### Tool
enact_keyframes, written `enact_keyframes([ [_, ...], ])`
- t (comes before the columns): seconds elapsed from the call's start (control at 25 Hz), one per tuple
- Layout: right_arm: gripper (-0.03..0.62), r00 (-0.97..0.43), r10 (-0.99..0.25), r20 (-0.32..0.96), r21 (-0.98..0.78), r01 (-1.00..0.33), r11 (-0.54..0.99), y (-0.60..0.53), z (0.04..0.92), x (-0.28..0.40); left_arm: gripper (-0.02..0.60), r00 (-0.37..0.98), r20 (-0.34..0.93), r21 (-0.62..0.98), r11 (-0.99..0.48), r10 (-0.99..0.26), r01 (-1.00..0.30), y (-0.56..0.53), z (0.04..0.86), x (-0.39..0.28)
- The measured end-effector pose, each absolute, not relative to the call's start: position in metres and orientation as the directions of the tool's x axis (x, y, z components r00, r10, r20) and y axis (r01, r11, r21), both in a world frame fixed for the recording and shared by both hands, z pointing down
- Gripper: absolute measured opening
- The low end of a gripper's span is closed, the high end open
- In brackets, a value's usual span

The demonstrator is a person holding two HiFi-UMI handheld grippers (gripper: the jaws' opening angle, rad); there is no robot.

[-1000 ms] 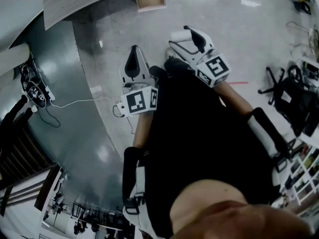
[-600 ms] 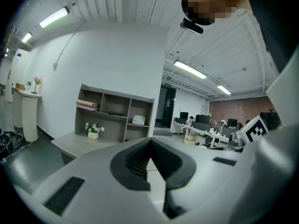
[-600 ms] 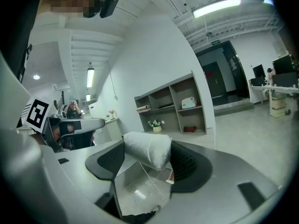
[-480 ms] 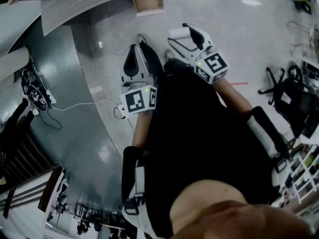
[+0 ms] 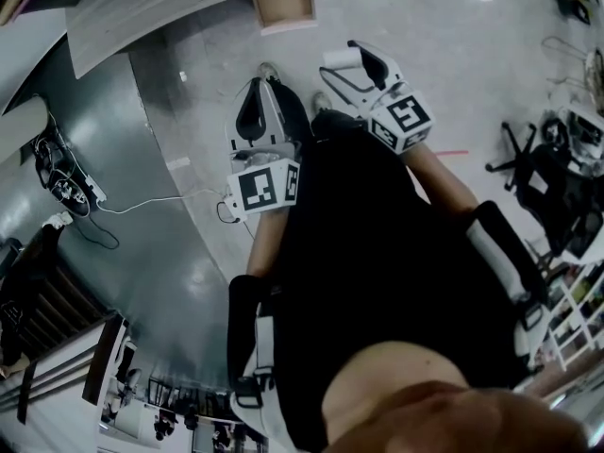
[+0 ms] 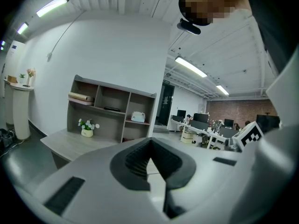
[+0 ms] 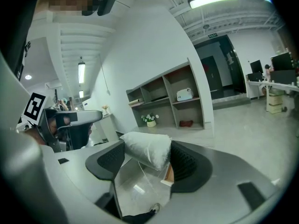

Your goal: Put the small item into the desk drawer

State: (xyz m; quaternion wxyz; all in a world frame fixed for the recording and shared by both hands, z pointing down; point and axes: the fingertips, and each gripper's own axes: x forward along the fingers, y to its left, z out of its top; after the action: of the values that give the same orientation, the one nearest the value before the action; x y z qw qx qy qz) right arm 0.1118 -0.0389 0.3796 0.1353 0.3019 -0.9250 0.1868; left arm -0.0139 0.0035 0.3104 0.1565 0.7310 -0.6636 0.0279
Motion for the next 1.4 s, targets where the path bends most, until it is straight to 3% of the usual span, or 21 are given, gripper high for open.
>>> enact_keyframes([
  [1.4, 0.299, -0.643, -0.431, 0.633, -0.325, -0.727, 0.605, -0.158, 0.588, -0.006, -0.009, 0.223, 0.306, 0.308, -0.126, -0.925, -0.943, -0.117, 0.381, -0.115],
])
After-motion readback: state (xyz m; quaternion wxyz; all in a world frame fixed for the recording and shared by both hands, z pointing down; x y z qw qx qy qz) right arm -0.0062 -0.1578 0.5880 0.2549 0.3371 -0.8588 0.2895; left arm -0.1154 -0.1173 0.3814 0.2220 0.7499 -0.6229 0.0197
